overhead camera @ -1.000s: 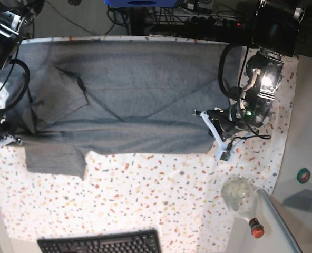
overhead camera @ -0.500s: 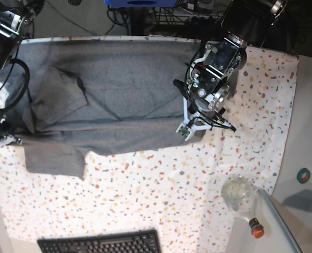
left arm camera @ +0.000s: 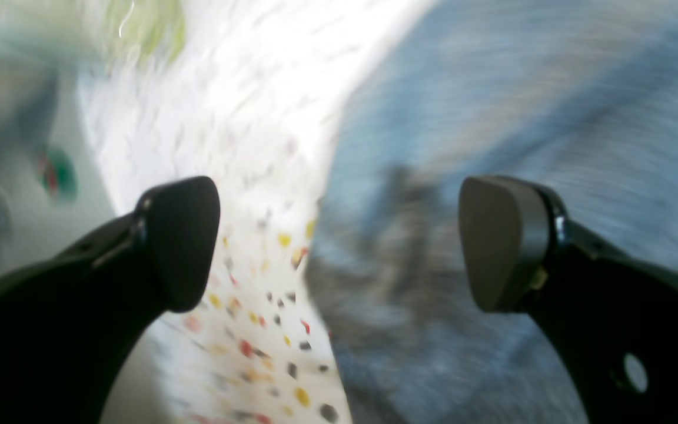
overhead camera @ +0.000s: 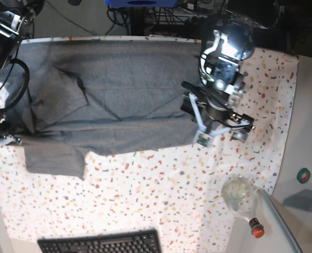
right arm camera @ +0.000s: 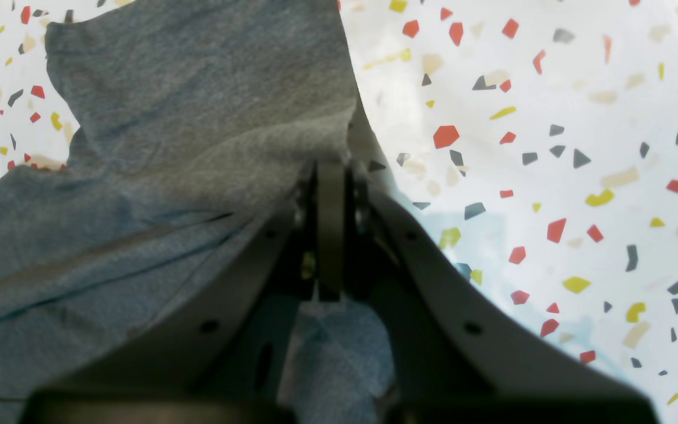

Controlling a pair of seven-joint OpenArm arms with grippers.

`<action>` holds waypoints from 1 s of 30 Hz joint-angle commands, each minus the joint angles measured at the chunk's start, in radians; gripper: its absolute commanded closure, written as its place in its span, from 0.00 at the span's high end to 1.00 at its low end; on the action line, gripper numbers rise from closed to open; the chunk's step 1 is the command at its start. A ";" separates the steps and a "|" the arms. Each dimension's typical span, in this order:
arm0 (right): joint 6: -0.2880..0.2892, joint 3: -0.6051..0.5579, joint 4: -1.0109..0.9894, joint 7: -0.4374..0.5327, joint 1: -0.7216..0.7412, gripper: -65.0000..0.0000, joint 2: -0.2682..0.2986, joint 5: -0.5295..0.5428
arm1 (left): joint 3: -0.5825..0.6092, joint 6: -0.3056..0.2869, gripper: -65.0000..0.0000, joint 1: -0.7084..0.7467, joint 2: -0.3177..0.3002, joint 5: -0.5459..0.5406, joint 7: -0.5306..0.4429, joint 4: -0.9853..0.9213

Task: Layout the t-shirt on the table in an organized manner, then fold the t-shirt properly
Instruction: 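Grasp the shirt's side edge again with the left gripper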

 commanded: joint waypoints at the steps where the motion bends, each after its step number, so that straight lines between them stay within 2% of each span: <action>1: 0.001 0.003 0.018 0.018 0.020 0.00 0.019 0.008 | -0.061 -0.002 0.95 -0.018 -0.009 -0.078 -0.012 -0.001; 3: 0.001 0.003 0.018 0.018 0.020 0.00 0.019 0.008 | -0.149 -0.028 0.92 -0.057 -0.051 -0.283 -0.013 -0.059; 4: 0.001 0.003 0.018 0.018 0.020 0.00 0.019 0.008 | -0.166 -0.040 0.85 -0.078 -0.071 -0.379 -0.013 -0.106; 6: 0.001 0.003 0.018 0.018 0.020 0.00 0.019 0.008 | -0.169 -0.049 0.61 -0.130 -0.118 -0.531 -0.015 -0.205; 8: 0.001 0.001 0.018 0.018 0.020 0.00 0.018 0.008 | -0.166 -0.049 0.38 -0.179 -0.129 -0.609 -0.015 -0.275; 10: 0.001 0.001 0.018 0.018 0.020 0.00 0.018 0.008 | -0.166 -0.049 0.26 -0.216 -0.126 -0.634 -0.015 -0.317; 12: 0.001 0.001 0.018 0.017 0.020 0.00 0.018 0.008 | -0.166 -0.049 0.28 -0.242 -0.107 -0.629 -0.015 -0.329; 14: 0.001 0.001 0.018 0.017 0.020 0.00 0.018 0.008 | -0.166 -0.049 0.38 -0.259 -0.092 -0.629 -0.015 -0.329; 18: 0.001 0.001 0.018 0.017 0.018 0.00 0.018 0.008 | -0.115 -0.049 0.68 -0.287 -0.081 -0.629 -0.015 -0.332; 20: 0.001 0.001 0.018 0.017 0.018 0.00 0.018 0.008 | -0.072 -0.051 0.86 -0.310 -0.077 -0.631 -0.015 -0.367; 22: 0.001 0.001 0.018 0.017 0.018 0.00 0.018 0.008 | -0.035 -0.051 0.98 -0.342 -0.072 -0.638 -0.015 -0.424; 24: 0.001 0.001 0.018 0.017 0.018 0.00 0.018 0.008 | -0.018 -0.051 1.00 -0.382 -0.049 -0.638 -0.015 -0.496; 26: 0.001 0.001 0.018 0.017 0.018 0.00 0.018 0.008 | -0.014 -0.054 0.96 -0.406 -0.035 -0.631 -0.016 -0.548; 28: 0.001 0.001 0.018 0.017 0.018 0.00 0.018 0.008 | -0.012 -0.054 0.87 -0.425 -0.028 -0.635 -0.016 -0.579; 30: 0.001 0.001 0.018 0.017 0.018 0.00 0.018 0.008 | -0.012 -0.054 0.72 -0.439 -0.012 -0.629 -0.016 -0.596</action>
